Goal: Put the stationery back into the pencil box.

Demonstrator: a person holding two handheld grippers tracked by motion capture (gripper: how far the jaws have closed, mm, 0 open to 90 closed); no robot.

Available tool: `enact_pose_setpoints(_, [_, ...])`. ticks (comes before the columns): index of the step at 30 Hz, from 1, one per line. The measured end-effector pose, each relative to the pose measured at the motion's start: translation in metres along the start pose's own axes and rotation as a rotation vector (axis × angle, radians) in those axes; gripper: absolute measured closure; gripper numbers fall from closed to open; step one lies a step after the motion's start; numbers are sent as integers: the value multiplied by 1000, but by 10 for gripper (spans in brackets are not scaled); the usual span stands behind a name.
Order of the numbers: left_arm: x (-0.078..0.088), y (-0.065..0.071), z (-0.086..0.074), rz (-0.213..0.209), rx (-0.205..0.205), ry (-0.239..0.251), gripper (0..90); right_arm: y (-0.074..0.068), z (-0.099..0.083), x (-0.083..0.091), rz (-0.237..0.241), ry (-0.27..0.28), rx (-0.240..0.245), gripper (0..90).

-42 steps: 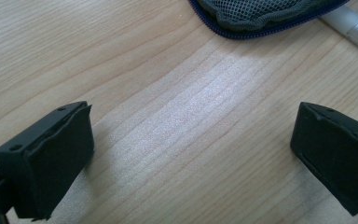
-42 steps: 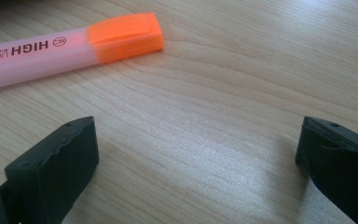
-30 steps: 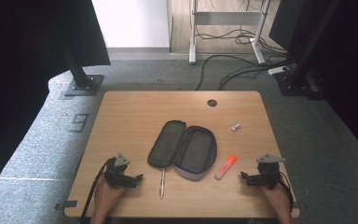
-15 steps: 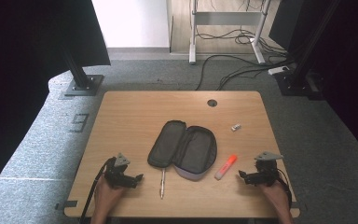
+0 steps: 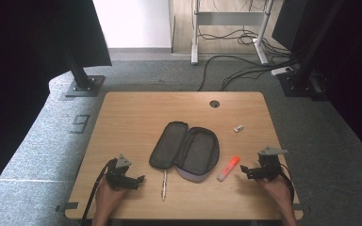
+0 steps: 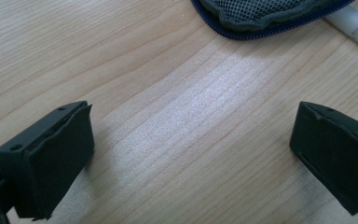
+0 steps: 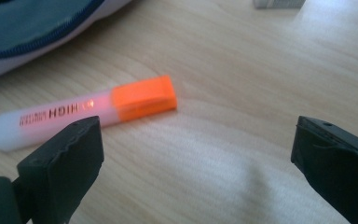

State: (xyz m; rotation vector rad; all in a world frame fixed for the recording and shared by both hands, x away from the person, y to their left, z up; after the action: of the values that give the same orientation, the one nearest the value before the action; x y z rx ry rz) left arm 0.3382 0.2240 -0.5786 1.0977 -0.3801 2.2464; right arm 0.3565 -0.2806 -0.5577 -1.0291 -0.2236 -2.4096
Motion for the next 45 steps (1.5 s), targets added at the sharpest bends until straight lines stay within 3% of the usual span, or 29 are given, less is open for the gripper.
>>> enact_pose_setpoints(17, [0,0,0,0,0,0,0,2,44,-8,-4,64,7,119])
enact_pose_setpoints(26, [0,0,0,0,1,0,0,17,60,-25,-38,47,2,159])
enact_pose_setpoints(45, [0,0,0,0,1,0,0,48,82,-52,-51,32,-15,275])
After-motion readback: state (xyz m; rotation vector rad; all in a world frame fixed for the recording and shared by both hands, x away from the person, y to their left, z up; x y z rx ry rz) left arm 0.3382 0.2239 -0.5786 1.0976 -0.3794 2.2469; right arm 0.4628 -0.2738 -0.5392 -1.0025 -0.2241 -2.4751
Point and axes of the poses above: each handheld gripper's, and its own axes: x roughly backward along the jaws, z roughly out of its top, y roughly to its right, the point moved 4 cm from there along -x, roughly forward along the jaws, and after that the axes turned 3 degrees about -y, right-handed, at the moved point
